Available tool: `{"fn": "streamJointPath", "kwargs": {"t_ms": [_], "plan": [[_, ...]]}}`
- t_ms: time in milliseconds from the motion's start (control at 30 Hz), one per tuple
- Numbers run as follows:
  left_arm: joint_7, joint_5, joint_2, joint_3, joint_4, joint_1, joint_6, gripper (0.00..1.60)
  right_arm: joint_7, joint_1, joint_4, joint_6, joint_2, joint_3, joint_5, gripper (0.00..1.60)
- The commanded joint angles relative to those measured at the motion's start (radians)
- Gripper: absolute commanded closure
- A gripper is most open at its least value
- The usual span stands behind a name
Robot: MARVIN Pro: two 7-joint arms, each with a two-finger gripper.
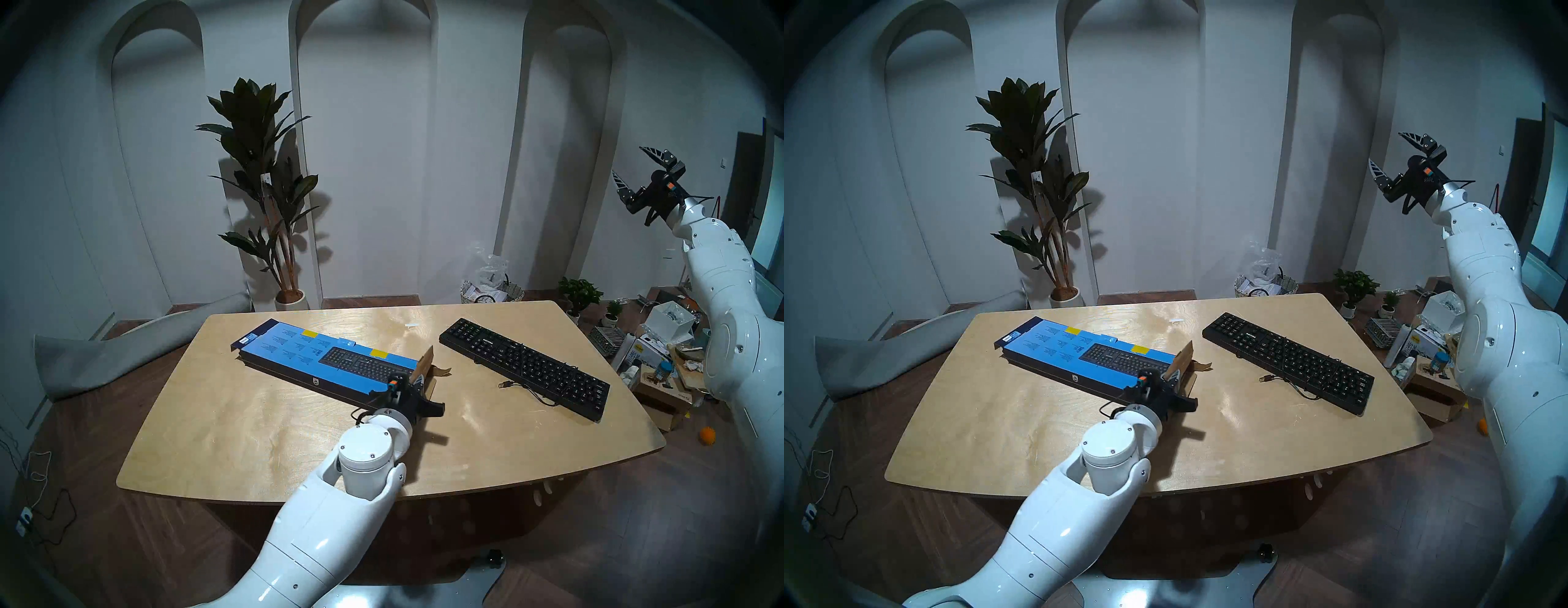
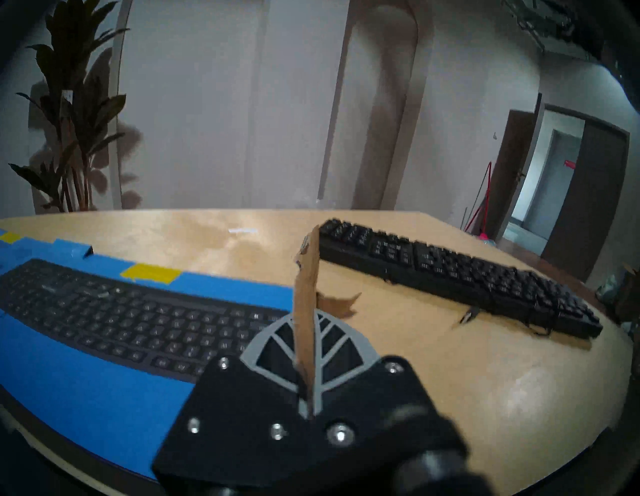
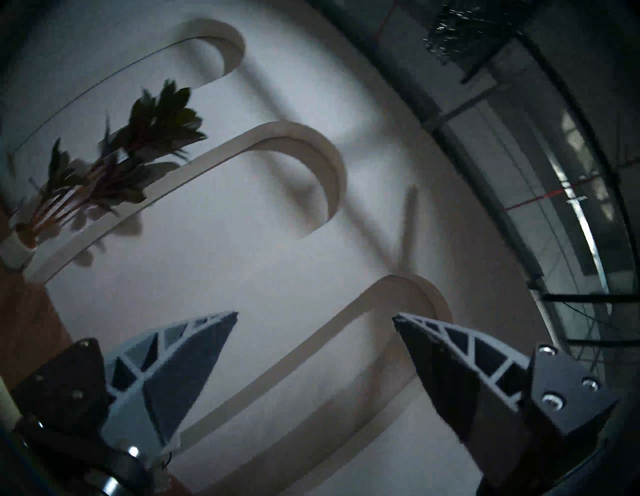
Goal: Unwrap the new keyboard and set the wrapping aside
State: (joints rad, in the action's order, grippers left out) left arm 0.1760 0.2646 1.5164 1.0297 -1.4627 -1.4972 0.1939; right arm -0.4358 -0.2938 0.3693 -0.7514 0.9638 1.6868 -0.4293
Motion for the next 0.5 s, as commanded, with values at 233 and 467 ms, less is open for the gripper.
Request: {"fn": "streamJointPath", "kwargs": {"t_ms": [233, 467], "plan": [[0.126, -0.038, 0.134, 0.011, 0.171, 0.187, -0.026, 1.46, 0.072, 0.063, -0.06, -0.005, 0.044, 0.08, 0.076, 0.0], [0.161, -0.041, 0.124, -0.017, 0.135, 0.178, -0.058, 0.0, 0.078, 0.091, -0.089, -0.014, 0.038, 0.09, 0.08, 0.0]]}}
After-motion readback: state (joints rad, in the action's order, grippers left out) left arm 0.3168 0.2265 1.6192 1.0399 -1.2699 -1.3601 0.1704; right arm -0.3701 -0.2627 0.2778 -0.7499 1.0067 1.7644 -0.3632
